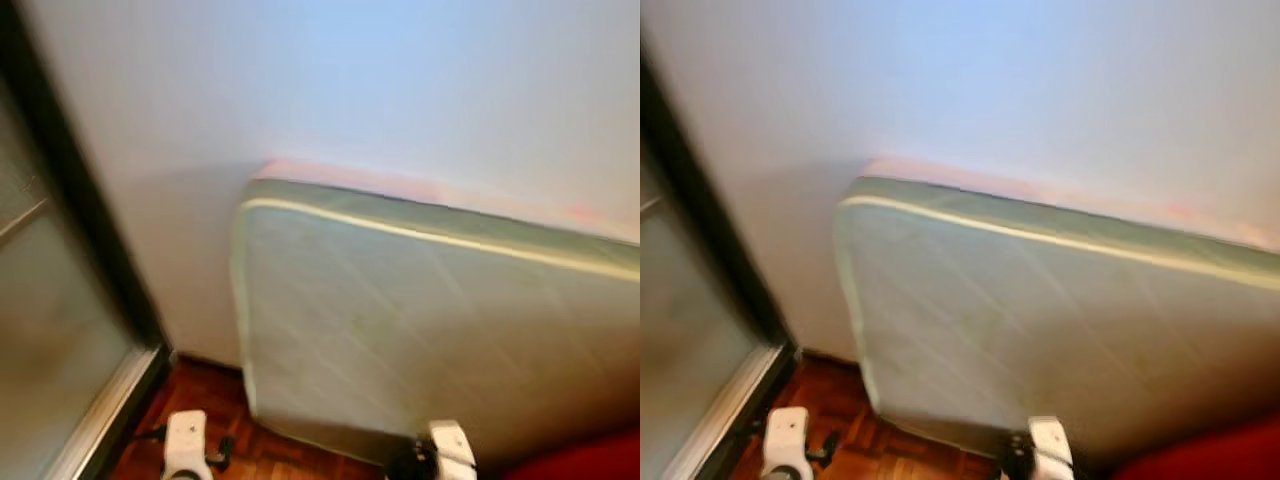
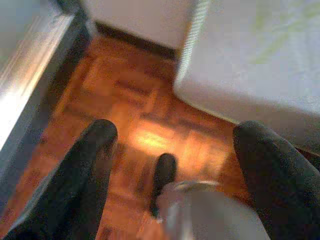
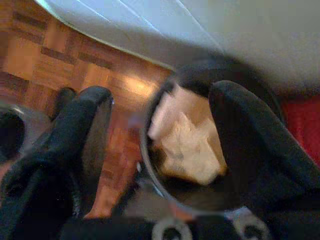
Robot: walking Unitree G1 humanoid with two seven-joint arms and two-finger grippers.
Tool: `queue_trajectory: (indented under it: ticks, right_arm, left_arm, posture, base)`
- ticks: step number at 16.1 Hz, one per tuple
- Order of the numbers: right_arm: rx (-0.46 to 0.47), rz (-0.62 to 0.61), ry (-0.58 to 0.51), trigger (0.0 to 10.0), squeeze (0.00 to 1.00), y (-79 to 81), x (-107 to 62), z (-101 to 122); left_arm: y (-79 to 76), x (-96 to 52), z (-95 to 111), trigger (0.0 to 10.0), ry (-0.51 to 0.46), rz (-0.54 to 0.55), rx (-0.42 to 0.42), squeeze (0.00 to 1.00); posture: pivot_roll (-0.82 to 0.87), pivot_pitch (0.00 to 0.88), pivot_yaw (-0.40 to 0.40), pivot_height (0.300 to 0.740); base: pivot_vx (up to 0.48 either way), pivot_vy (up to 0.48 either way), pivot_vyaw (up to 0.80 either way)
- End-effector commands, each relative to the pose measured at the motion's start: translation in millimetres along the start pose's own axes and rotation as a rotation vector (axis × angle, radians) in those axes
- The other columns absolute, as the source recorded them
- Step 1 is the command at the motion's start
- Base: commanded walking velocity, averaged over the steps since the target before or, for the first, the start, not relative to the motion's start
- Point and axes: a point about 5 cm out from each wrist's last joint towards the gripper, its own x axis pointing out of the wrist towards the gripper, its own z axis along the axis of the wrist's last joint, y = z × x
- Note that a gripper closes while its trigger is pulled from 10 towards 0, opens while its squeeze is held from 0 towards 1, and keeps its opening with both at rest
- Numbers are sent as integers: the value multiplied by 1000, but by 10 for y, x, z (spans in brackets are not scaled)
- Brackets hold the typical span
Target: Clean up the room
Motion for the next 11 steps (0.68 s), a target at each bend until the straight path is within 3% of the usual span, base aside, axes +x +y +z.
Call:
queue_trajectory:
  ticks: [1, 9, 11]
  right_arm:
    - [9, -18, 7, 10000, 0, -50, -25, -51]
    - [0, -19, 30, 10000, 0, -100, -53, -112]
    - [-21, -19, 29, 10000, 0, -57, -36, -98]
  left_arm:
    - [-61, 6, 0, 10000, 3, -21, 14, 0]
    - [-86, 6, -14, 10000, 14, -32, 22, 0]
    - [-88, 2, -23, 10000, 17, -32, 19, 0]
  posture:
    - [182, 0, -124, 740]
    - [179, 0, -127, 740]
    - [179, 0, -127, 740]
  base:
    - [0, 0, 0]
    - [0, 0, 0]
    - [0, 0, 800]
